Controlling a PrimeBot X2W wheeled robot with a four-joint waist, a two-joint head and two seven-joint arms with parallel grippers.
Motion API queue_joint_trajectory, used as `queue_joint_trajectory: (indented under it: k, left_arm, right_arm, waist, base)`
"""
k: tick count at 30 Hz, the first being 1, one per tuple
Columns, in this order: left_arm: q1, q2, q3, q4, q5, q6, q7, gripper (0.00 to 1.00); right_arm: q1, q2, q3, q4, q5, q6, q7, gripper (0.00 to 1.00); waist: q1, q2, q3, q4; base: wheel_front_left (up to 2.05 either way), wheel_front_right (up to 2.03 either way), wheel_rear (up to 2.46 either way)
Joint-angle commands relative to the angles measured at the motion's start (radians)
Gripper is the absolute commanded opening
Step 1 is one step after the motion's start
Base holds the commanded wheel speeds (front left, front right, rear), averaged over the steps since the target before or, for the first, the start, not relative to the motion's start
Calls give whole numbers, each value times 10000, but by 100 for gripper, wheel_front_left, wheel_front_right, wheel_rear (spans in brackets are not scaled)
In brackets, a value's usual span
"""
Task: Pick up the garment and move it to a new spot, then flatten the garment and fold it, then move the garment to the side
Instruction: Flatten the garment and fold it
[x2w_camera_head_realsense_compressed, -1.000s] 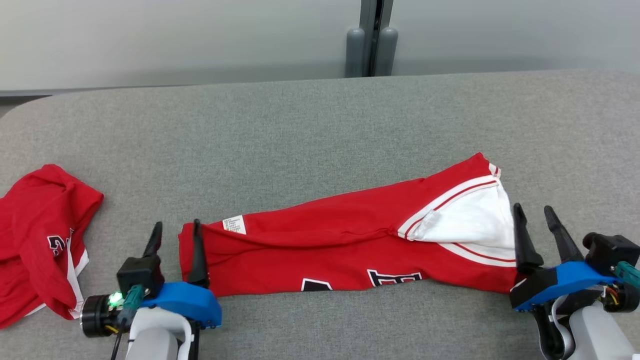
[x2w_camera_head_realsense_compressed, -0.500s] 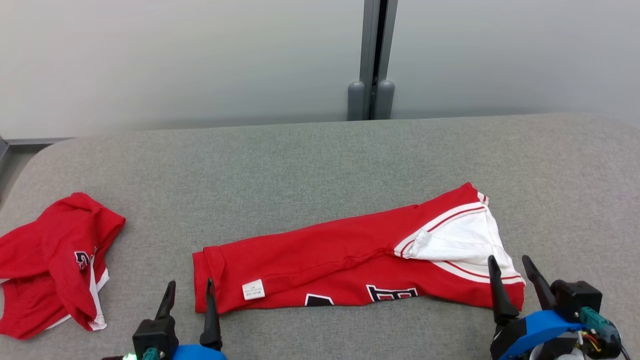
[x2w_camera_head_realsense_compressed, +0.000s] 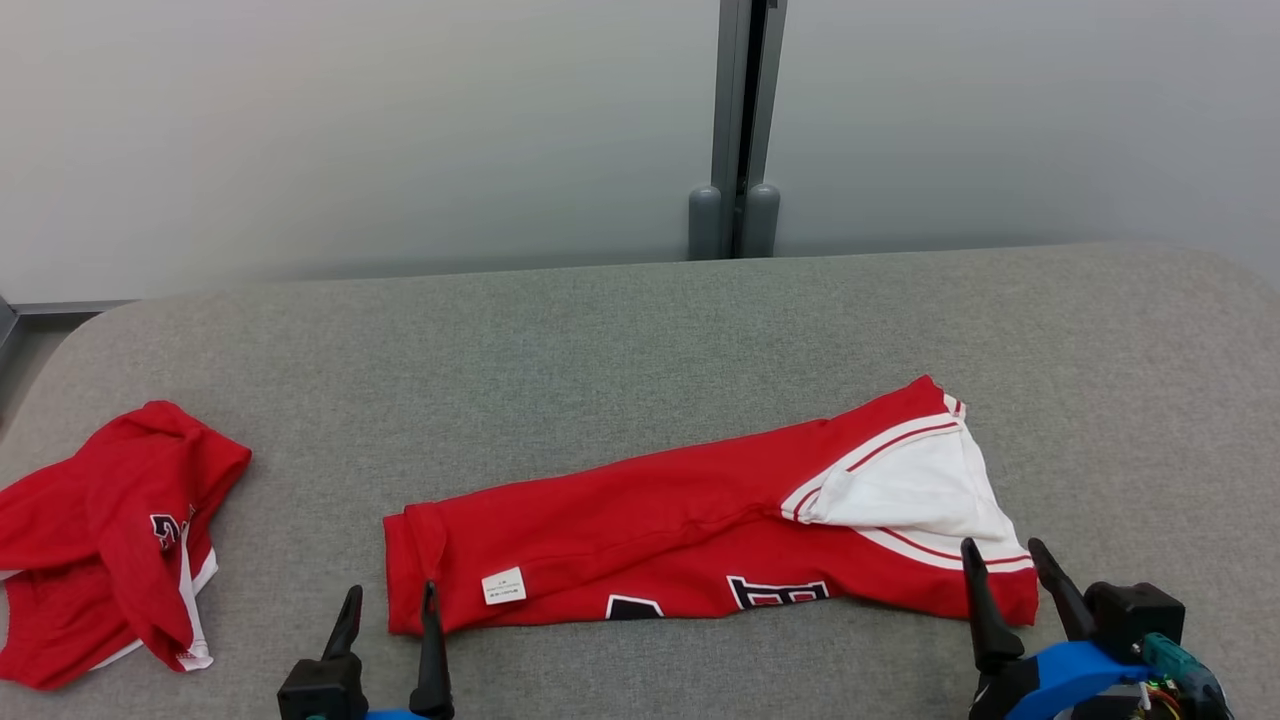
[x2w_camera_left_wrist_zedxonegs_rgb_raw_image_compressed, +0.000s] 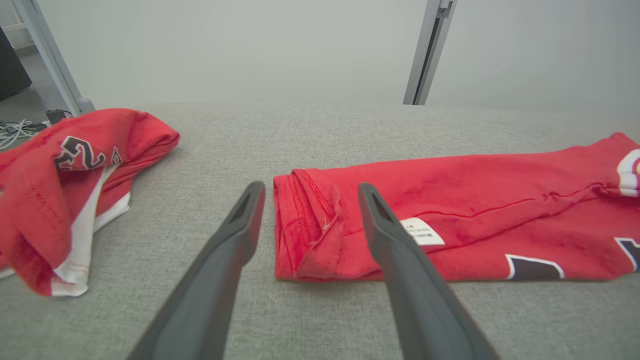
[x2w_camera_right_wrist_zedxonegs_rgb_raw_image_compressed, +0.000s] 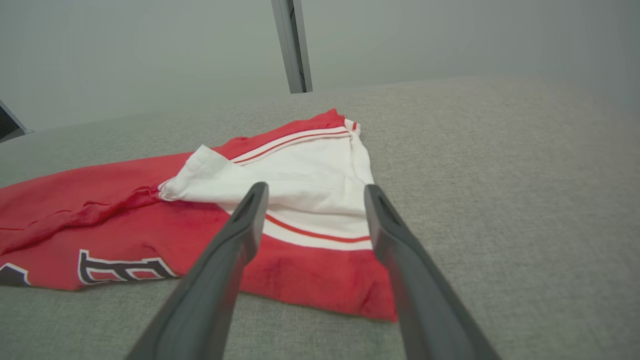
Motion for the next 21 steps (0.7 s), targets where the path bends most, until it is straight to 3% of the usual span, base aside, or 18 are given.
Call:
queue_joint_trajectory:
  k: [1, 10, 21]
  left_arm:
    - [16, -3, -32, -31, -44, 10, -26, 100]
    - [-496, -2, -457, 16, -157, 44, -26, 100]
    - [-1181, -4, -897, 163, -309, 87, -26, 100]
  right_arm:
    - [-147, 25, 9, 14, -26, -1, -33, 100]
    - [-1617, -539, 119, 942, -231, 1, -33, 100]
    - [-3588, -1127, -117, 4119, -108, -1, -14, 100]
  waist:
    - [0, 0, 52, 26]
    - [0, 0, 977, 308]
    - [0, 0, 1913, 857]
  base:
    - [0, 0, 0]
    - [0, 0, 0]
    - [0, 0, 0]
